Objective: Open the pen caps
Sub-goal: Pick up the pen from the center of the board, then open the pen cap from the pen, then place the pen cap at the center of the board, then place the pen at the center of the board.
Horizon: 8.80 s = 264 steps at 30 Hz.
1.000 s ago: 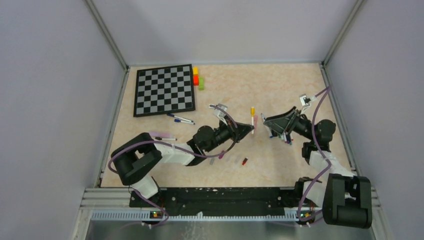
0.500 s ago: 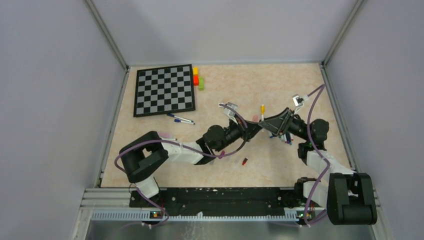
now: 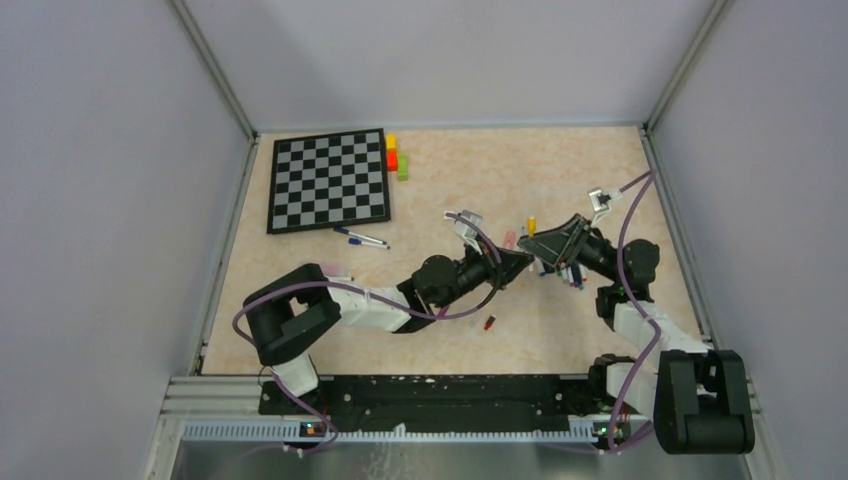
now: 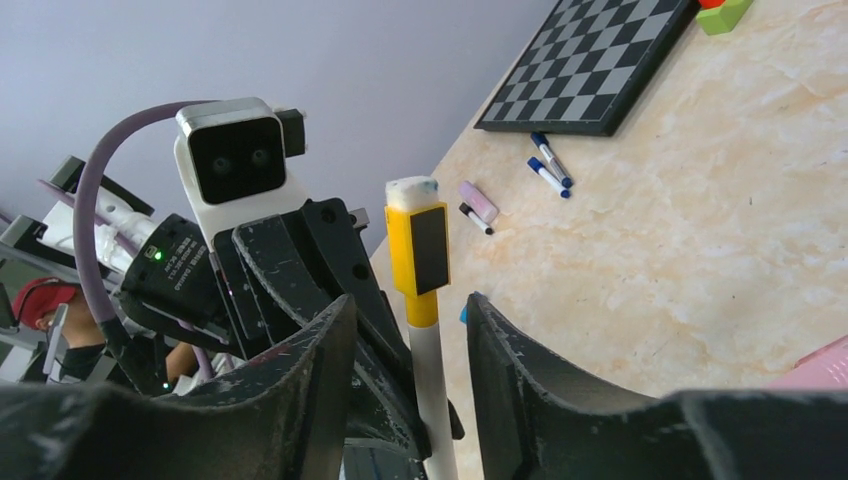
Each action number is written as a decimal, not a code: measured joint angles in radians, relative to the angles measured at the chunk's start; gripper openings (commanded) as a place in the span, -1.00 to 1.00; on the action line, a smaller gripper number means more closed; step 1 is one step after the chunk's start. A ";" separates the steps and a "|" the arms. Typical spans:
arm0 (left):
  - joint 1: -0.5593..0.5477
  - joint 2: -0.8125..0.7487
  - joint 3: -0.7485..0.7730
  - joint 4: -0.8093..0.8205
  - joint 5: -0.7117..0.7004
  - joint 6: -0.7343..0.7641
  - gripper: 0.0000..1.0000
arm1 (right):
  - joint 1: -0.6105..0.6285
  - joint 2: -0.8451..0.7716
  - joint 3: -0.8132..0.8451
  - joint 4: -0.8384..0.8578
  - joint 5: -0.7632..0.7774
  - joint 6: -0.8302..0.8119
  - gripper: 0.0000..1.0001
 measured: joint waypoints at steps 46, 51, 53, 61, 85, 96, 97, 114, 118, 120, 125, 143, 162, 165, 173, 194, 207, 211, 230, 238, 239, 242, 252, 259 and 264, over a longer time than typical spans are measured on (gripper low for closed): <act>0.230 -0.080 -0.183 0.206 0.420 -0.078 0.54 | 0.003 0.091 0.316 -1.074 -0.473 -1.102 -1.00; 0.193 0.007 -0.150 0.292 0.407 -0.137 0.31 | 0.003 0.095 0.316 -1.061 -0.483 -1.096 -1.00; 0.179 0.016 -0.141 0.319 0.393 -0.144 0.14 | 0.003 0.099 0.316 -1.059 -0.484 -1.094 -1.00; 0.164 0.045 -0.111 0.367 0.340 -0.161 -0.11 | 0.016 0.102 0.316 -1.054 -0.483 -1.094 -1.00; 0.438 -0.092 0.132 0.060 0.291 -0.141 -1.00 | 0.040 0.128 0.376 -1.273 -0.369 -1.313 -1.00; 0.505 -0.284 0.084 0.122 0.278 -0.137 -0.98 | 0.055 0.139 0.424 -1.498 -0.235 -1.505 -1.00; 0.505 -0.298 0.053 0.101 0.305 -0.137 -0.98 | 0.055 0.139 0.439 -1.512 -0.197 -1.523 -1.00; 0.180 -0.400 -0.156 -0.531 0.491 0.018 -0.92 | -0.128 0.176 0.456 -1.430 0.241 -1.410 -1.00; 0.073 -0.259 -0.099 -0.644 0.435 0.043 -0.92 | -0.168 0.176 0.456 -1.417 0.268 -1.388 -1.00; 0.027 -0.184 -0.052 -0.695 0.395 0.051 -0.92 | -0.184 0.176 0.456 -1.412 0.276 -1.381 -1.00; -0.044 -0.043 0.093 -0.822 0.291 0.064 -0.91 | -0.202 0.176 0.455 -1.390 0.318 -1.358 -1.00; -0.076 0.233 0.438 -1.254 0.101 0.077 -0.47 | -0.208 0.180 0.455 -1.358 0.412 -1.308 -1.00; -0.077 0.194 0.444 -1.296 0.059 0.112 -0.21 | -0.218 0.216 0.455 -1.355 0.479 -1.301 -1.00; -0.077 0.139 0.412 -1.273 0.052 0.119 -0.19 | -0.230 0.225 0.455 -1.352 0.496 -1.295 -1.00; -0.077 0.079 0.394 -1.223 0.045 0.135 -0.18 | -0.242 0.239 0.455 -1.351 0.517 -1.293 -1.00; -0.077 0.164 0.403 -1.263 0.070 0.161 -0.01 | -0.249 0.256 0.455 -1.350 0.523 -1.293 -1.00; -0.077 0.196 0.437 -1.290 0.057 0.156 -0.47 | -0.249 0.256 0.455 -1.351 0.519 -1.293 -1.00; -0.077 0.196 0.437 -1.299 0.042 0.148 -0.64 | -0.249 0.256 0.455 -1.351 0.514 -1.293 -1.00; -0.077 0.086 0.388 -1.257 0.022 0.159 -0.25 | -0.250 0.340 0.456 -1.344 0.587 -1.281 -1.00; -0.077 -0.154 0.207 -1.158 -0.082 0.191 0.03 | -0.254 0.425 0.489 -1.353 0.657 -1.268 -0.97; -0.077 -0.175 0.188 -1.153 -0.096 0.194 0.09 | -0.255 0.428 0.489 -1.353 0.661 -1.268 -0.95; -0.077 -0.255 0.113 -1.123 -0.150 0.207 0.29 | -0.259 0.438 0.492 -1.356 0.663 -1.266 -0.88; -0.051 -0.469 -0.087 -1.058 -0.273 0.199 0.98 | -0.283 0.478 0.502 -1.360 0.665 -1.258 -0.75; -0.007 -0.566 -0.155 -1.030 -0.273 0.186 0.97 | -0.287 0.489 0.513 -1.362 0.660 -1.258 -0.63; 0.043 -0.590 -0.187 -1.010 -0.227 0.176 0.97 | -0.291 0.490 0.513 -1.368 0.653 -1.258 -0.57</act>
